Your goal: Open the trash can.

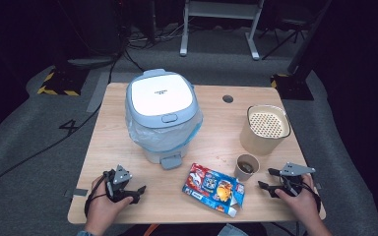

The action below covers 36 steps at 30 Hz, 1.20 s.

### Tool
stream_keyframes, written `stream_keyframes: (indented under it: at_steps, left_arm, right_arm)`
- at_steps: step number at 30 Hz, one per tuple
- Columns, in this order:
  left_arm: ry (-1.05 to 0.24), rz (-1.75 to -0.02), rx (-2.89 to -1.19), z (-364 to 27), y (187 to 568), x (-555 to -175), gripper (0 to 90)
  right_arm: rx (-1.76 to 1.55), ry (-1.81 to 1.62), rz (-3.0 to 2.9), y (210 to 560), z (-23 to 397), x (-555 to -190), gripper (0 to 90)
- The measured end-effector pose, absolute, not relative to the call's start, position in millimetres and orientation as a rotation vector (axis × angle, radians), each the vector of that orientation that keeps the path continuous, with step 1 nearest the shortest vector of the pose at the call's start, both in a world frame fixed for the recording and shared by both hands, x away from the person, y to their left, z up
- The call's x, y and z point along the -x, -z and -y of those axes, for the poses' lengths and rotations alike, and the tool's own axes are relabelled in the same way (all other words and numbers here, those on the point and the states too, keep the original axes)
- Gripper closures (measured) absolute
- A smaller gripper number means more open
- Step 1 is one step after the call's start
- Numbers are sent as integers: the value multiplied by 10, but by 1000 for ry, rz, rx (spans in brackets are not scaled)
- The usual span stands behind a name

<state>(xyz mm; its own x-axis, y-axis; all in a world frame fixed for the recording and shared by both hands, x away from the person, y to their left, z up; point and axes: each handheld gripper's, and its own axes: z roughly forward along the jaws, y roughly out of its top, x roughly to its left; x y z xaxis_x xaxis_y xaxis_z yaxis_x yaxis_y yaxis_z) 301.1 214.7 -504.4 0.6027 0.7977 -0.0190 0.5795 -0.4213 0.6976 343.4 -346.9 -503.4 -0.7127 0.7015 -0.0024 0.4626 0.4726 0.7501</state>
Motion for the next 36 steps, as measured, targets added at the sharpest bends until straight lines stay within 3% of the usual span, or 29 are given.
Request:
stream_keyframes:
  at_steps: [6, 14, 26, 36]
  left_arm:
    - [-418, -1069, -2159, -2161, 4983, -2994, 330]
    - [-278, -1046, -2087, -2204, 4742, -2954, 516]
    - [-272, -984, -2061, -2179, 4205, -2917, 591]
    - [-329, -780, -2031, -2150, 3635, -2895, 727]
  right_arm:
    - [-987, -1090, -2414, 5035, 3470, -3433, 286]
    - [-986, -1092, -2414, 5035, 3472, -3434, 287]
    - [-986, -1091, -2414, 5035, 3471, -3433, 288]
    - [-986, -1091, -2414, 5035, 3471, -3432, 288]
